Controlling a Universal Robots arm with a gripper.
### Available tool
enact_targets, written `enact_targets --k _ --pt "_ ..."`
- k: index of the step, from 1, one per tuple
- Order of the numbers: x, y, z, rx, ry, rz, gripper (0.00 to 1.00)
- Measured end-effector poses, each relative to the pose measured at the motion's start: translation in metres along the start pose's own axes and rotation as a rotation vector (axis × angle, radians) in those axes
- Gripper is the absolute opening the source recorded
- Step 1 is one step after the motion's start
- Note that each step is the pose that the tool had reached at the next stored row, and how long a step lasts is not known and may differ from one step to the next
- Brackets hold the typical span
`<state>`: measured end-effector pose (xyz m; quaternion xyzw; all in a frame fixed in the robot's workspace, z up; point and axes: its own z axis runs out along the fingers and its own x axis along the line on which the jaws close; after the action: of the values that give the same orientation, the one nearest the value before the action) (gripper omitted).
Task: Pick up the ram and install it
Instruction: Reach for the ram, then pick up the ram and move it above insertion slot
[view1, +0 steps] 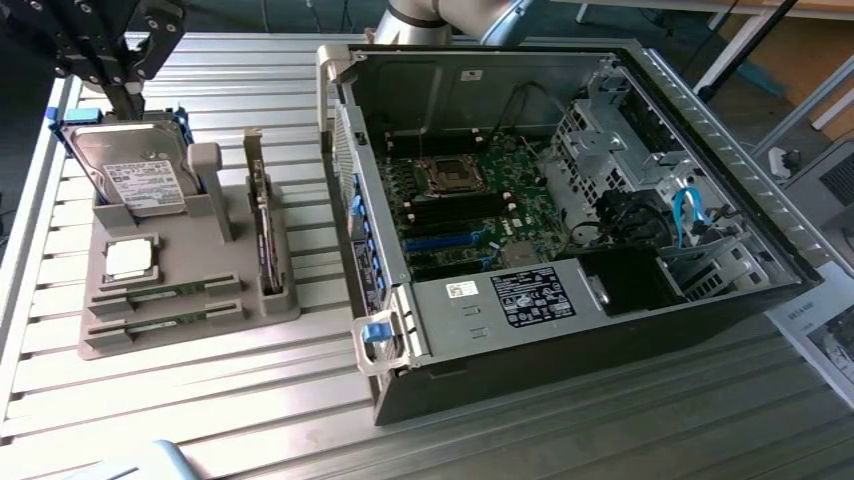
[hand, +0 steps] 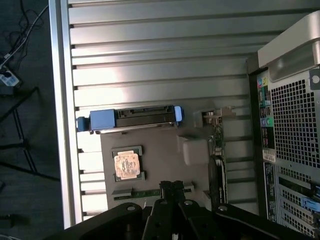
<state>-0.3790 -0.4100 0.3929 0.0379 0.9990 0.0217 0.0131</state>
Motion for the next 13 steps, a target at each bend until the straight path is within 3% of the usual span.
enact_targets --k 5,6,7,13 --pt "0.000 -0.0150 -0.0007 0.0000 0.0000 0.000 0.10" --pt "-0.001 -0.0248 -0.0011 0.0001 0.0001 0.000 0.10" --pt "-0.001 -0.0288 -0.0013 0.0000 0.0001 0.000 0.10" --pt "-0.001 -0.0299 -0.0013 0.0000 0.0000 0.000 0.10"
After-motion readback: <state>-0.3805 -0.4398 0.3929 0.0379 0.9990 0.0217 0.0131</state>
